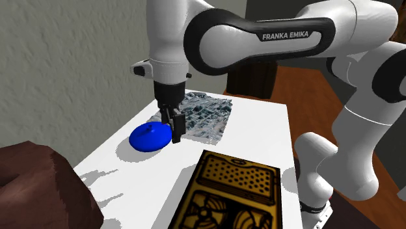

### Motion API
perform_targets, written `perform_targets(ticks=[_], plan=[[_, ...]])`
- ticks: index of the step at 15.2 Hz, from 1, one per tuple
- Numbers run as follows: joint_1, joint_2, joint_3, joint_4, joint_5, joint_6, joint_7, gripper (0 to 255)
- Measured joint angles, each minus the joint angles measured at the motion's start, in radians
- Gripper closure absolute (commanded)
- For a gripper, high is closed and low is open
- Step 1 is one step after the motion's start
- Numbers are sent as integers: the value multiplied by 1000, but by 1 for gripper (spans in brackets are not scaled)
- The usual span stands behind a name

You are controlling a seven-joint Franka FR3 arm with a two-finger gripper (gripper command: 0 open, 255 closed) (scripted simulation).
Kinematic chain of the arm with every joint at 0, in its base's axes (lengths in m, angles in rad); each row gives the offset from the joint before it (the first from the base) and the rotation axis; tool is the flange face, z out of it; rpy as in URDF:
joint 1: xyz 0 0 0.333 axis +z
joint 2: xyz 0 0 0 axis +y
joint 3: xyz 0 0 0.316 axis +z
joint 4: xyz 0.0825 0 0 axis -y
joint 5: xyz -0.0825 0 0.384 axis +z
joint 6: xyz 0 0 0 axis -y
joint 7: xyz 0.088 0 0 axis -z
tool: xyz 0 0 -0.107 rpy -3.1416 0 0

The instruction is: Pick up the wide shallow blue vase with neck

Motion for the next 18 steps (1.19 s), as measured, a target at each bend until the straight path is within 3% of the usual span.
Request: perform_targets(ticks=[5,10,18], plan=[[-41,187,-66,191,47,-32,-101,0],[-114,395,-112,443,119,-109,-198,0],[-113,396,-113,347,116,-14,-206,0]])
